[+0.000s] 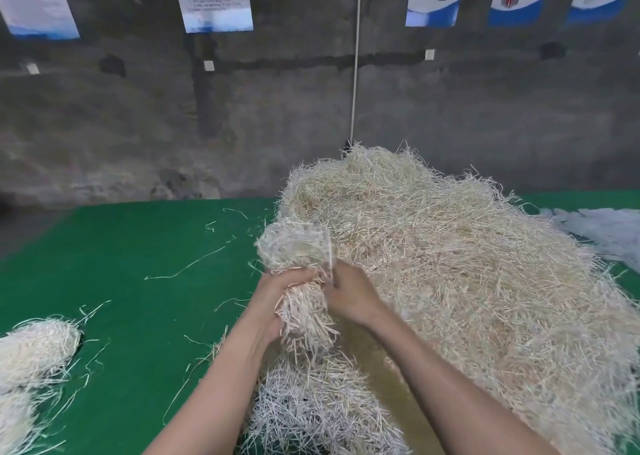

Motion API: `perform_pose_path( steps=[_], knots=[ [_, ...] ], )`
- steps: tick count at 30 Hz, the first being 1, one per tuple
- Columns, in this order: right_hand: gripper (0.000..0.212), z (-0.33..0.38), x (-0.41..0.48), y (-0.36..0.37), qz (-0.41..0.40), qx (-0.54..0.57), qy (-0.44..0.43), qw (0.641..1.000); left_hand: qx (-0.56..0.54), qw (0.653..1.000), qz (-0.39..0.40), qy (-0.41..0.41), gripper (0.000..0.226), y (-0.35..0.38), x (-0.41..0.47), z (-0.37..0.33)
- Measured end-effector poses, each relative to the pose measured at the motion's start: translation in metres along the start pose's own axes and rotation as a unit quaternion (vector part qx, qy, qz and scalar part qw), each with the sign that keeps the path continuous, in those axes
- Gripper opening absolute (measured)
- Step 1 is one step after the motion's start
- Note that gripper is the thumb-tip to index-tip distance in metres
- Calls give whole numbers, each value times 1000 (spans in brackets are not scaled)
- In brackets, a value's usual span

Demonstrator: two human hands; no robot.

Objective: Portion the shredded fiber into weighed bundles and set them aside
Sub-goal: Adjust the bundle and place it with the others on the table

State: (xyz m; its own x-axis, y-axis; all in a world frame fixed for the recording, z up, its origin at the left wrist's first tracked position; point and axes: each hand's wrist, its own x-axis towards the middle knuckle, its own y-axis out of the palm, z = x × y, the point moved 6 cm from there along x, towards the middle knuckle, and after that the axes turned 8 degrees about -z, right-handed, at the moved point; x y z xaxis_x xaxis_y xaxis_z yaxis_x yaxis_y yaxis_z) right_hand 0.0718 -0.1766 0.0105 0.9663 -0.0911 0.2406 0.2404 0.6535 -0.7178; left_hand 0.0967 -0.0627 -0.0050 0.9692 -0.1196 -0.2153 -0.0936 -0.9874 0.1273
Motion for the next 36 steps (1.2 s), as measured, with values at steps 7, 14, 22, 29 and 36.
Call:
perform_pose_path(
  steps=[7,14,22,29,36],
  knots=[
    [35,-6,6,-22,-183,-23,-32,982,-96,982,-148,-73,66,-49,20,3],
    [20,-57,10,-92,-321,181,134,920,-55,985,-148,-74,57,-67,26,19],
    [56,-55,19,-91,-136,-50,35,989,-3,993,-121,-13,71,-58,26,14],
    [17,-24,16,-2,68,-189,-37,979,-38,995,-88,17,85,-38,18,-12],
    [11,-1,-23,48,75,-139,-221,962,-21,984,-168,61,113,-35,29,-40]
  ],
)
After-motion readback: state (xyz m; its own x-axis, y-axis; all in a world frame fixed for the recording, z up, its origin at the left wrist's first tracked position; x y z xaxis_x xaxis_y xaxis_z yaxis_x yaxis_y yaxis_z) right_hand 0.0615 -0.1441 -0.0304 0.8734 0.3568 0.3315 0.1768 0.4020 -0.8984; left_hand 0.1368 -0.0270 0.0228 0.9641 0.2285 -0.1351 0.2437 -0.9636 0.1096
